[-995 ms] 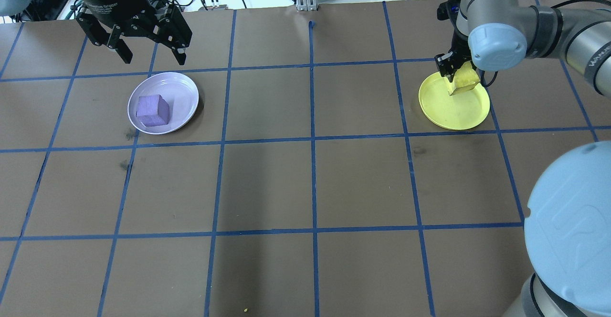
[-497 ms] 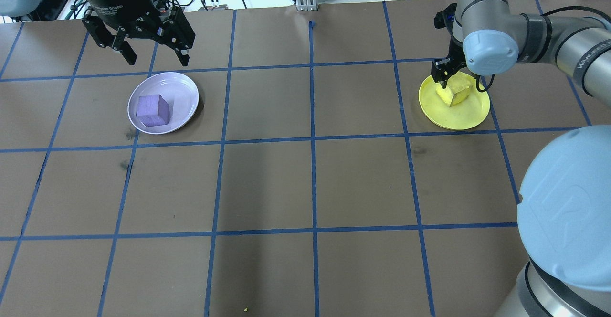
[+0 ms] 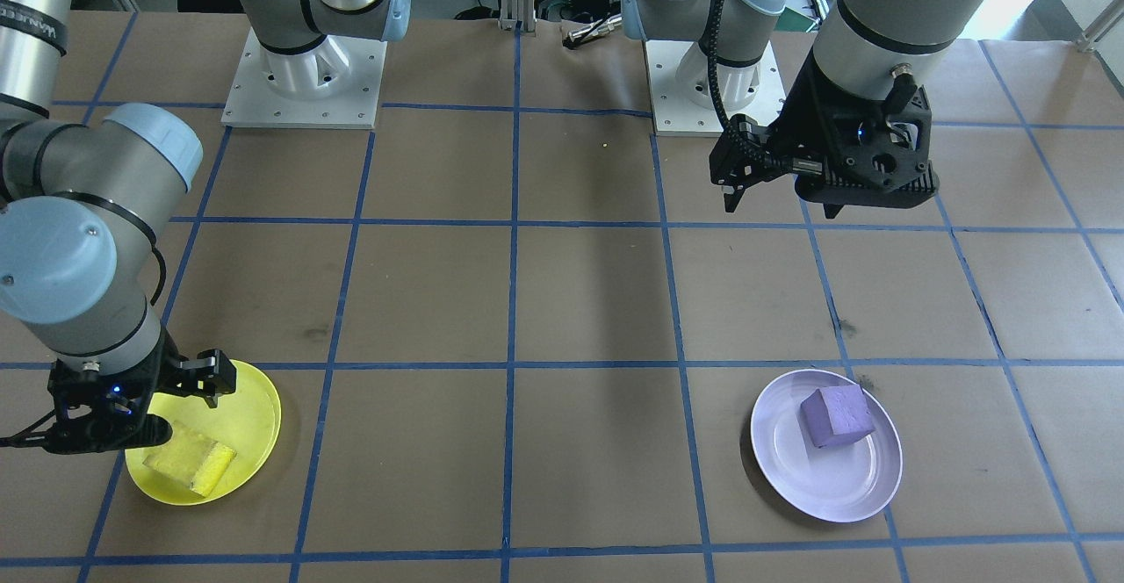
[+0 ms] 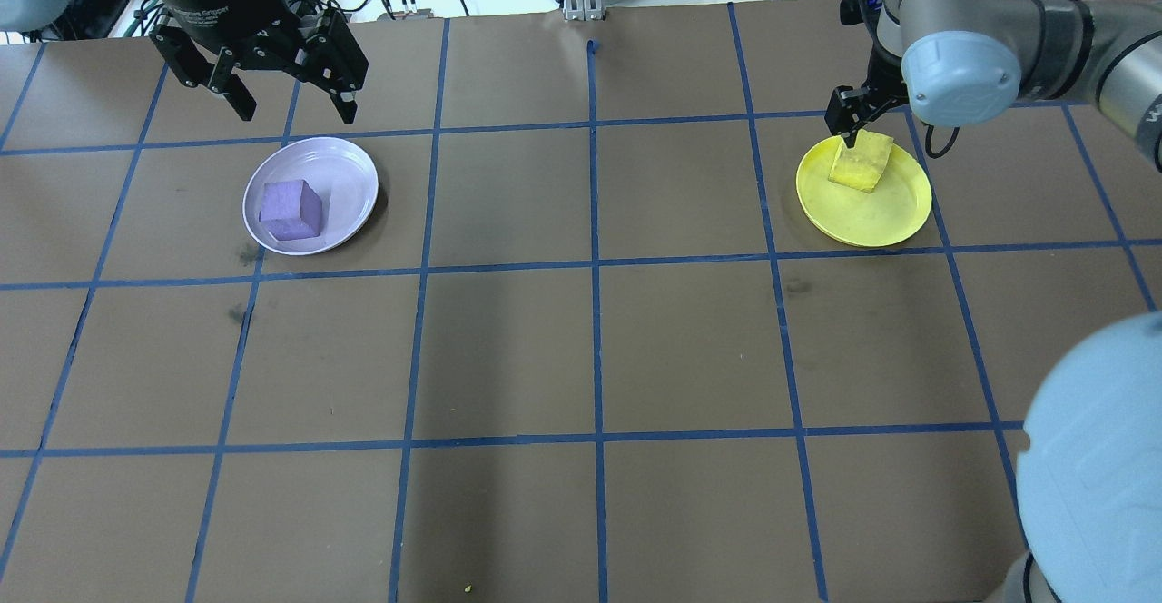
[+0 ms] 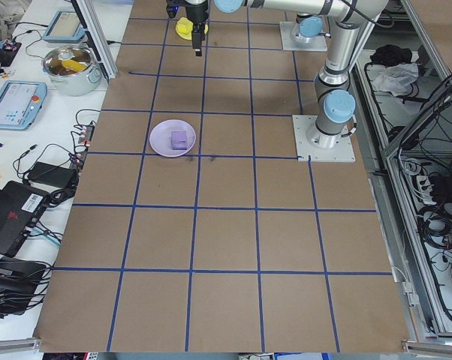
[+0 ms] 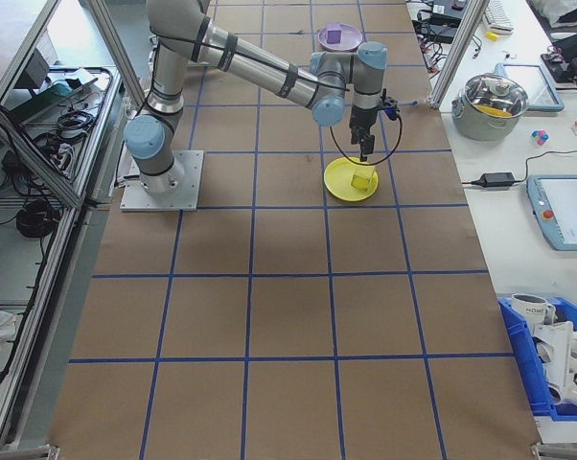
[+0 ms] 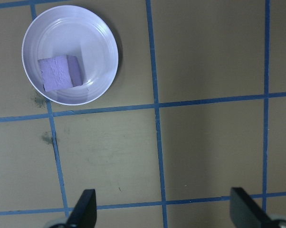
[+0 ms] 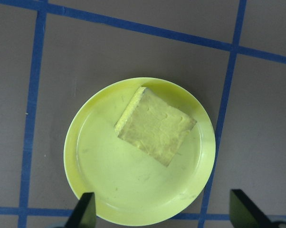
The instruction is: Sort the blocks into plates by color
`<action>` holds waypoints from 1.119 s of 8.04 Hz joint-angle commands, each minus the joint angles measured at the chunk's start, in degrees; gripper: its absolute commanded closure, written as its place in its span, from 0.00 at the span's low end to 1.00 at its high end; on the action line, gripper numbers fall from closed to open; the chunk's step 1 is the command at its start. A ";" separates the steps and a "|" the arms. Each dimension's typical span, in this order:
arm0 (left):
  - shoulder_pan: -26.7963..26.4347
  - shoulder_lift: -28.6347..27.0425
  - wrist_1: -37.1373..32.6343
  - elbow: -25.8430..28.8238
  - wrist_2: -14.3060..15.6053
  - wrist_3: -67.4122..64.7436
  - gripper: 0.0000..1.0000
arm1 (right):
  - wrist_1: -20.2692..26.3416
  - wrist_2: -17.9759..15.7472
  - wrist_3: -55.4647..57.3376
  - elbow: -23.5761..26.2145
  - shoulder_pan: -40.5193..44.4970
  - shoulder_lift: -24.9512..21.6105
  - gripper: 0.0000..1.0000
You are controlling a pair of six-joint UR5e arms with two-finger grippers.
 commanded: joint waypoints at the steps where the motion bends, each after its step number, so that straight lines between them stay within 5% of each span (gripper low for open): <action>1: 0.00 0.18 0.01 -0.09 0.11 0.40 0.00 | 8.80 4.75 7.08 0.38 1.63 -8.65 0.00; 5: 0.09 0.00 0.10 0.09 -0.07 0.48 0.00 | 15.87 6.11 20.62 0.73 12.26 -16.32 0.00; 6: 0.09 -0.09 0.79 0.26 -0.24 0.48 0.00 | 18.04 7.93 18.46 0.64 12.37 -18.16 0.00; 7: 0.09 0.00 0.80 0.09 -0.24 0.48 0.00 | 18.67 15.87 15.39 0.55 12.28 -20.09 0.00; 9: 0.35 0.35 0.89 0.17 -0.33 0.57 0.00 | 19.28 16.22 7.74 0.81 12.37 -20.99 0.00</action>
